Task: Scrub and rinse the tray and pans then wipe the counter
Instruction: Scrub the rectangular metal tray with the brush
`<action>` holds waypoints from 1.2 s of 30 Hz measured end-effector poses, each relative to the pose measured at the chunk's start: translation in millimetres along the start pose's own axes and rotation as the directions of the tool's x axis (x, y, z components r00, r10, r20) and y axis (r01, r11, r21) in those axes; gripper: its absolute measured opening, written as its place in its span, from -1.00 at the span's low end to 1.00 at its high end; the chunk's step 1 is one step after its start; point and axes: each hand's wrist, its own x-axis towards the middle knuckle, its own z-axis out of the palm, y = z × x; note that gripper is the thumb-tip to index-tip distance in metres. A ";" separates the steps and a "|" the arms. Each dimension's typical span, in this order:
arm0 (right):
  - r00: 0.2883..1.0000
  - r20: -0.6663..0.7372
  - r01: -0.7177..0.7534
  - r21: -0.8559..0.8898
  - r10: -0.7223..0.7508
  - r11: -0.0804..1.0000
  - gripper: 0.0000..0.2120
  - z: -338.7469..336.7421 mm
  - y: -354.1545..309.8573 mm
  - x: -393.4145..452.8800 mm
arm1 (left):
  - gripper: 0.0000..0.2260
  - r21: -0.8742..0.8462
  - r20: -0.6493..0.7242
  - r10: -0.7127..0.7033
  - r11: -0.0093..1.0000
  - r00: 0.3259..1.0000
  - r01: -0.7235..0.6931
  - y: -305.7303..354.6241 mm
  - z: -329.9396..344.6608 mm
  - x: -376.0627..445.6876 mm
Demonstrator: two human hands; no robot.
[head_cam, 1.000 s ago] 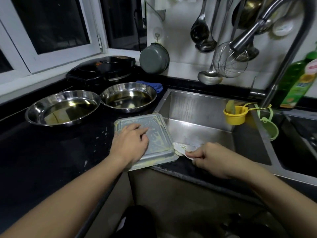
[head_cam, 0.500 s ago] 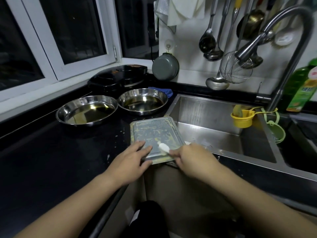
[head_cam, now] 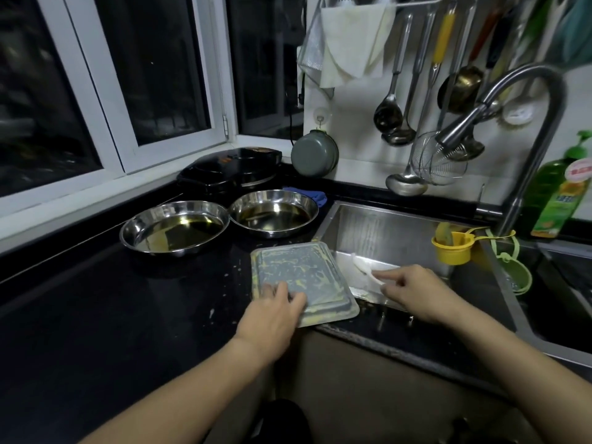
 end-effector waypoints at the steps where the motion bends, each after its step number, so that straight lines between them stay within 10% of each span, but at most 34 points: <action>1: 0.999 -0.050 0.001 0.053 0.001 0.999 -0.63 -4.5 4.4 -2.5 | -0.62 0.035 -0.006 0.024 0.999 1.000 -0.024 0.3 -0.7 1.2; 7: 0.992 -0.089 -0.084 0.094 0.093 0.992 -0.56 -21.2 36.3 0.7 | -0.73 0.041 -0.276 0.106 0.994 0.955 -0.099 -39.5 -22.2 5.8; 12: 0.985 -0.102 -0.119 0.191 0.140 0.974 -0.58 -11.6 30.9 35.1 | -0.83 -0.392 -0.407 -0.280 0.913 0.870 0.111 -101.9 -49.5 -4.0; 17: 0.988 0.005 -0.147 0.382 0.157 0.913 -0.85 8.9 -36.4 89.3 | -0.90 -0.936 -0.027 -0.827 0.217 0.561 0.275 -156.8 -46.6 -19.4; 20: 0.979 0.079 -0.199 0.558 0.188 0.806 -0.87 25.3 -86.7 137.8 | -0.84 -0.941 0.328 -0.819 -0.328 0.470 0.085 -181.2 -42.6 -23.5; 23: 0.959 0.187 -0.283 0.650 0.213 0.705 -0.88 39.5 -118.2 187.7 | -0.80 -0.764 0.538 -0.686 -0.642 0.490 -0.061 -190.8 -46.2 -22.5; 36: 0.865 0.474 -0.495 0.749 0.165 0.441 -0.82 41.9 -82.9 213.6 | -0.69 -0.667 0.567 -0.567 -0.742 0.597 -0.071 -172.8 -48.4 22.5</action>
